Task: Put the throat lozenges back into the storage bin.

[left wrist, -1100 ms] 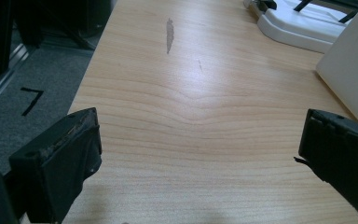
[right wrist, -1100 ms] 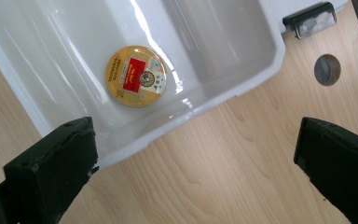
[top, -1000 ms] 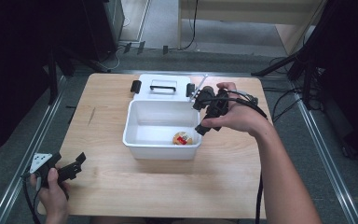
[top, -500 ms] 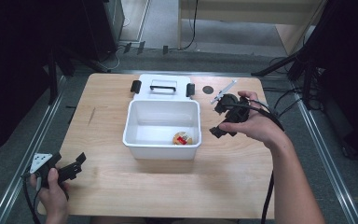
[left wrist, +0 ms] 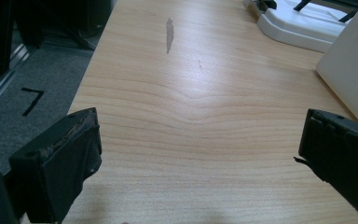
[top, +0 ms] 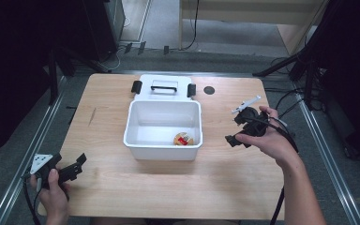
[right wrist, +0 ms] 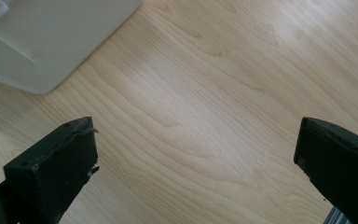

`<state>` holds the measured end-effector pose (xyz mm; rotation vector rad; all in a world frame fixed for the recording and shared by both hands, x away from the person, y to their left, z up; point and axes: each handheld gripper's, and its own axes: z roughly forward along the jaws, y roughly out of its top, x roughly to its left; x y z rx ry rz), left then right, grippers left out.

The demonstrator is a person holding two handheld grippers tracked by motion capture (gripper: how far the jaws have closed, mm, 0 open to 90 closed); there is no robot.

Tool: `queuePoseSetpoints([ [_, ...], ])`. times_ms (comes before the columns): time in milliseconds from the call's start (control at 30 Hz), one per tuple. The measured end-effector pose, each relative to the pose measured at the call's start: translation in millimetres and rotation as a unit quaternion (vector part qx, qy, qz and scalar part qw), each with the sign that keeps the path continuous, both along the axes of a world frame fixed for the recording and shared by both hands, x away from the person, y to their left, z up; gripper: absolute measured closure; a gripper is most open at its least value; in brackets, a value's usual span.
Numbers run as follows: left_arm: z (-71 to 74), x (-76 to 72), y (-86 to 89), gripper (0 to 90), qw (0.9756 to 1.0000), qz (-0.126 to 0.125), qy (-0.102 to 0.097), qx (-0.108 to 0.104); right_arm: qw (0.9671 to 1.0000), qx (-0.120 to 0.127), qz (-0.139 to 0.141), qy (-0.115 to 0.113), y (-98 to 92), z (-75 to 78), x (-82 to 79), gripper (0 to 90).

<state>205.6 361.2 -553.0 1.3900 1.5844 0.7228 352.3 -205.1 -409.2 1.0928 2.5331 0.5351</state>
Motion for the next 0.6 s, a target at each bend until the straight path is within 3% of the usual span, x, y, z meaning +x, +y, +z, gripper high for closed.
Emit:
queuePoseSetpoints([
  [267, 0.0, -0.3, 0.4, 0.0, 1.0000, 0.000, 0.000, 0.000, 0.9981, 0.019, -0.056, -0.016, -27.9, -24.5, -11.9, 0.0],
  [600, 0.1, -0.4, 0.3, 0.0, 1.0000, 0.000, -0.001, 0.001, 0.9910, 0.058, -0.109, -0.051, -58.7, -56.0, -27.8, 0.0],
])
